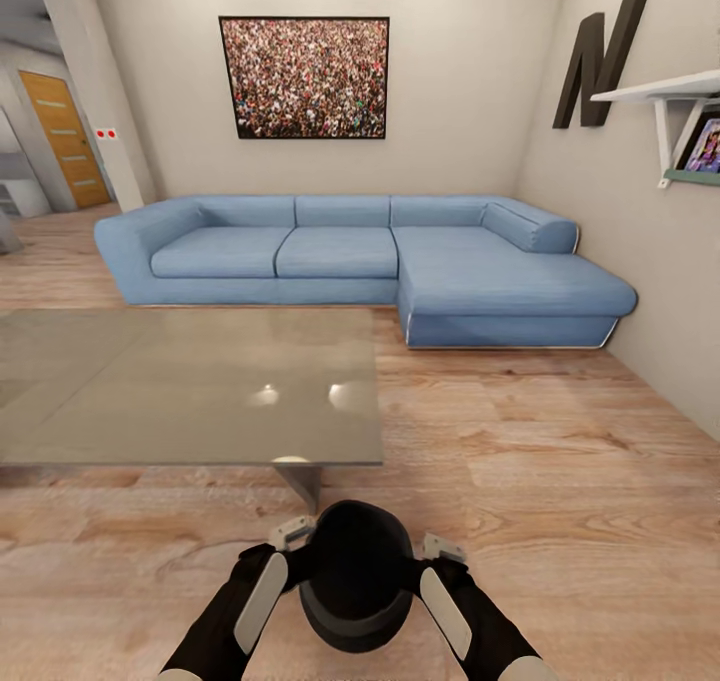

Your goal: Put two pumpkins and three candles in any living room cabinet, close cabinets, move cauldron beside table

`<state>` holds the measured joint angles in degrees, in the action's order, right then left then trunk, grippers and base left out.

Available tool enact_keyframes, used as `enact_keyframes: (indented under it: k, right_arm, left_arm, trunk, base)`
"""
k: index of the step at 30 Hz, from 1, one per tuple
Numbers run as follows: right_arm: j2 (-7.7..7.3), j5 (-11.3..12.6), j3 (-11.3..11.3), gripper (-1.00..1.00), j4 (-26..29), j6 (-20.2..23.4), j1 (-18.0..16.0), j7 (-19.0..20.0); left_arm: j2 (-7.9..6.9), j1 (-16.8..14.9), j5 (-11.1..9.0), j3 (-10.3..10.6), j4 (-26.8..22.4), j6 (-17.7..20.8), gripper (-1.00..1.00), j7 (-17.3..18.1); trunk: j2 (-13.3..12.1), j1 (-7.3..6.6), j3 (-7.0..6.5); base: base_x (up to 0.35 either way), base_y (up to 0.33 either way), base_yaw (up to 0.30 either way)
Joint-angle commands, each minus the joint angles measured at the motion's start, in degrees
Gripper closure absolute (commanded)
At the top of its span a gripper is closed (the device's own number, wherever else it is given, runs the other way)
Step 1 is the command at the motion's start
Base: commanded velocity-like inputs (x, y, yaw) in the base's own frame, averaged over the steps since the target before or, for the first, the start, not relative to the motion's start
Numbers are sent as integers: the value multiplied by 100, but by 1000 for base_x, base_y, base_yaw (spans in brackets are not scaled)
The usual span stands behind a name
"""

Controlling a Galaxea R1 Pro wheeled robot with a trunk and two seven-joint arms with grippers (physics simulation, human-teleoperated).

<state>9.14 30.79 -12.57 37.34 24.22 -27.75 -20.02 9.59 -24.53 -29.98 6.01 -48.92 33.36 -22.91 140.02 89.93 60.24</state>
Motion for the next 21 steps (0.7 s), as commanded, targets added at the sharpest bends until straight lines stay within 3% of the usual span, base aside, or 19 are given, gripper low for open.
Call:
enact_keyframes:
  k: [1, 6, 21]
  right_arm:
    - [-6, 58, -26, -100, 10, 17, -3, -55]
    - [-9, 58, -24, -100, 10, 21, -2, -54]
    - [-18, 58, 27, -100, 10, 21, -3, -54]
  left_arm:
    - [-8, -2, -172, 18, -9, 65, -100, -56]
    - [-17, -3, -311, 23, -12, 198, -100, -56]
    - [-18, -7, -329, 23, -12, 215, -100, -56]
  trunk:
    - [-39, -24, -13]
    - [-240, -134, -103]
    - [-841, -463, -372]
  base:
    - [-7, 0, 0]
    - [-2, 0, 0]
    - [0, 0, 0]
